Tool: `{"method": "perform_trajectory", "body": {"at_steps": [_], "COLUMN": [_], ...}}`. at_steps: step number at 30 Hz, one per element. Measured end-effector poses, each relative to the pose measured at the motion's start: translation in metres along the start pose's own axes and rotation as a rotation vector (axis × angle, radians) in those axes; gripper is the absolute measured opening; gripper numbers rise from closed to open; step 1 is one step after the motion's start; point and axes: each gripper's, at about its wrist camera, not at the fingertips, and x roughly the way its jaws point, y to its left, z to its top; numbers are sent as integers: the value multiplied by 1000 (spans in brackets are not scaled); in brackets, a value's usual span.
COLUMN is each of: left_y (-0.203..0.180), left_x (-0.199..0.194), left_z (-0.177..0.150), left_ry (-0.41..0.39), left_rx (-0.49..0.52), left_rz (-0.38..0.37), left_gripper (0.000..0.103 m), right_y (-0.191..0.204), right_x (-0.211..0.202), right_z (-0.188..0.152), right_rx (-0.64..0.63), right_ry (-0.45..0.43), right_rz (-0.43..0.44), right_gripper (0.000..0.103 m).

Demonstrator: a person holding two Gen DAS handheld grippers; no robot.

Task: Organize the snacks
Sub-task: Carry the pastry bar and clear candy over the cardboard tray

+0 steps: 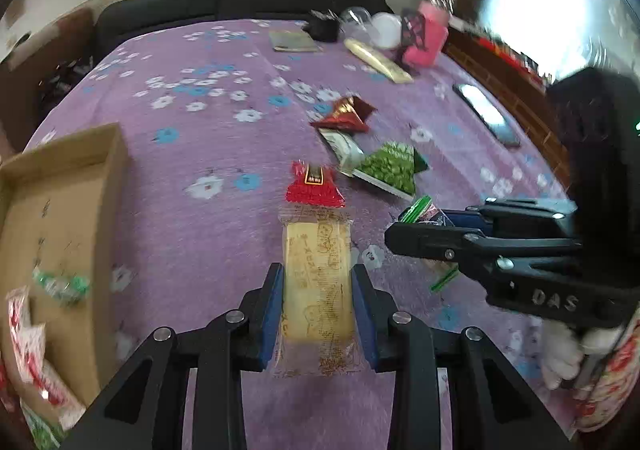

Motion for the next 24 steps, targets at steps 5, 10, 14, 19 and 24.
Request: {"method": "perform_trajectory", "body": {"at_steps": [5, 10, 14, 19, 24], "left_y": [17, 26, 35, 28, 39], "left_x": [-33, -68, -85, -103, -116], "left_z": [-11, -24, -27, -25, -32], "left_ry": [-62, -148, -176, -225, -261], "left_rx": [-86, -134, -229, -198, -222], "left_rz": [-25, -71, -364, -282, -217], "left_gripper": [35, 35, 35, 35, 35], "right_y": [-6, -6, -9, -12, -14], "right_x": [-2, -4, -5, -7, -8], "right_z": [2, 2, 1, -2, -5], "right_rx": [39, 71, 101, 124, 141], "right_ry": [-21, -34, -36, -47, -50], "right_rz": [47, 105, 154, 142, 138], "right_gripper": [17, 18, 18, 18, 18]}}
